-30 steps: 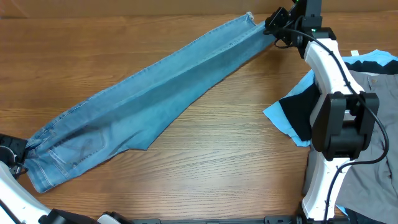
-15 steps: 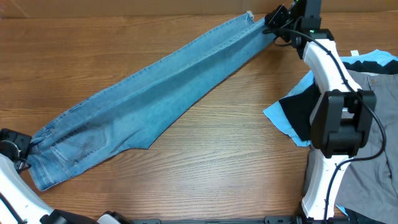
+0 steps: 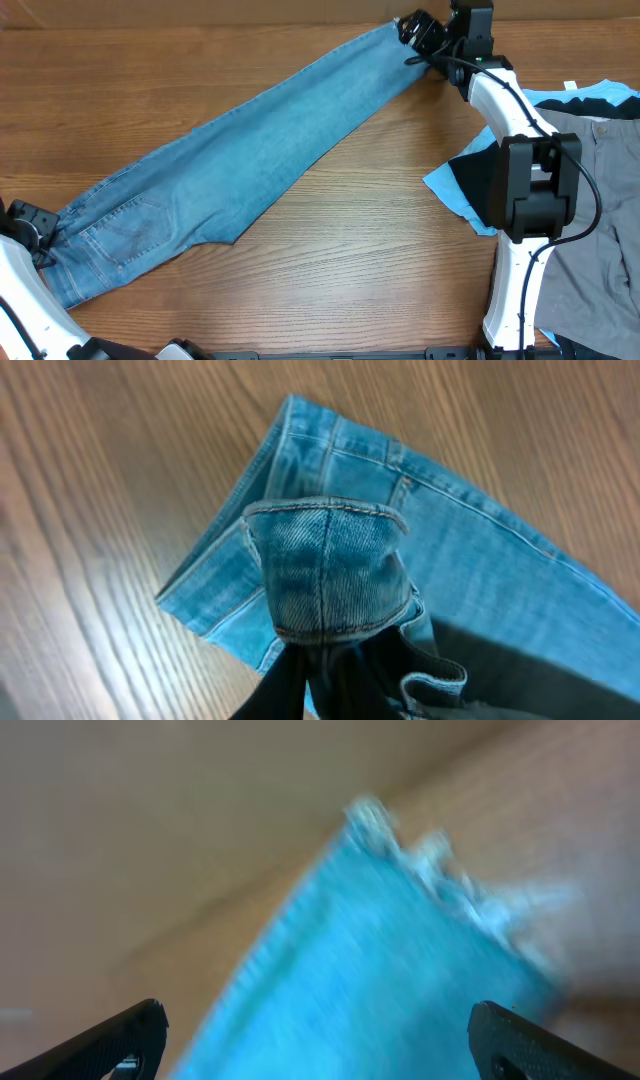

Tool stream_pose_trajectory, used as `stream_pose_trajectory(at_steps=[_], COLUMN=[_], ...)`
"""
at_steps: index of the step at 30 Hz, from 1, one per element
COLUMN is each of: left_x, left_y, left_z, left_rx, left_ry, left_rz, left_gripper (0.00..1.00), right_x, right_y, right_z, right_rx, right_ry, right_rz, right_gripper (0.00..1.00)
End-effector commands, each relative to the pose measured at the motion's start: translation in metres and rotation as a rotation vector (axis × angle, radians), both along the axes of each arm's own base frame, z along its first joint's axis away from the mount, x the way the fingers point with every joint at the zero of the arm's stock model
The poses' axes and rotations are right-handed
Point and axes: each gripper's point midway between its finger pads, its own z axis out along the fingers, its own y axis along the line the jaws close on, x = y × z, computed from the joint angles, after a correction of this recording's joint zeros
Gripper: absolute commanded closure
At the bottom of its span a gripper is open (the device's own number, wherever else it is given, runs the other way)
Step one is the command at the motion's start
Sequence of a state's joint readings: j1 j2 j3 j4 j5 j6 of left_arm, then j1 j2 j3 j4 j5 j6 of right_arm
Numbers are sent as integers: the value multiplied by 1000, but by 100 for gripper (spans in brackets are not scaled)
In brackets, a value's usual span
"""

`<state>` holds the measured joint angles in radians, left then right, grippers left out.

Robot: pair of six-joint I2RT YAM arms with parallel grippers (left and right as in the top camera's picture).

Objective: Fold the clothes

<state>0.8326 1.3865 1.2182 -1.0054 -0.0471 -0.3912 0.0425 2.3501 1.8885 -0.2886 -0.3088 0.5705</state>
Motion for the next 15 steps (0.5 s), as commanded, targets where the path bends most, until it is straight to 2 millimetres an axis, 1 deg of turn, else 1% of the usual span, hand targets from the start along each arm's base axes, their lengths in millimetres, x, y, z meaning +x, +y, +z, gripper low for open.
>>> stream_pose_trajectory(at_steps=[1, 4, 5, 7, 9, 10, 11, 12, 13, 14, 15], left_x=[-8, -9, -9, -9, -8, -10, -11, -12, -11, -10, -9], left_y=[16, 19, 20, 22, 23, 24, 27, 29, 31, 32, 32], left_z=[12, 13, 14, 14, 15, 15, 16, 17, 17, 17, 16], left_rx=[86, 101, 103, 113, 117, 127, 138, 150, 156, 158, 153], left_ry=[41, 46, 45, 48, 45, 51, 58, 65, 63, 61, 59], left_rz=[42, 45, 46, 50, 51, 56, 62, 69, 70, 70, 68], left_gripper=[86, 82, 83, 90, 89, 87, 84, 73, 53, 46, 42], right_x=[-9, -32, -38, -51, -61, -65, -69, -72, -75, -76, -78], right_y=[-11, -16, -17, -21, -23, -25, -25, -26, -26, -26, -26], right_z=[4, -15, -20, -28, -32, -34, -35, -35, -35, -34, -32], right_rx=[-14, -30, -37, -54, -60, -61, -64, -64, -64, -68, -78], right_ry=[28, 129, 159, 215, 255, 275, 288, 302, 311, 314, 312], right_rz=[53, 116, 126, 144, 153, 156, 161, 162, 165, 171, 184], right_gripper=[0, 0, 0, 0, 0, 0, 0, 0, 0, 0, 0])
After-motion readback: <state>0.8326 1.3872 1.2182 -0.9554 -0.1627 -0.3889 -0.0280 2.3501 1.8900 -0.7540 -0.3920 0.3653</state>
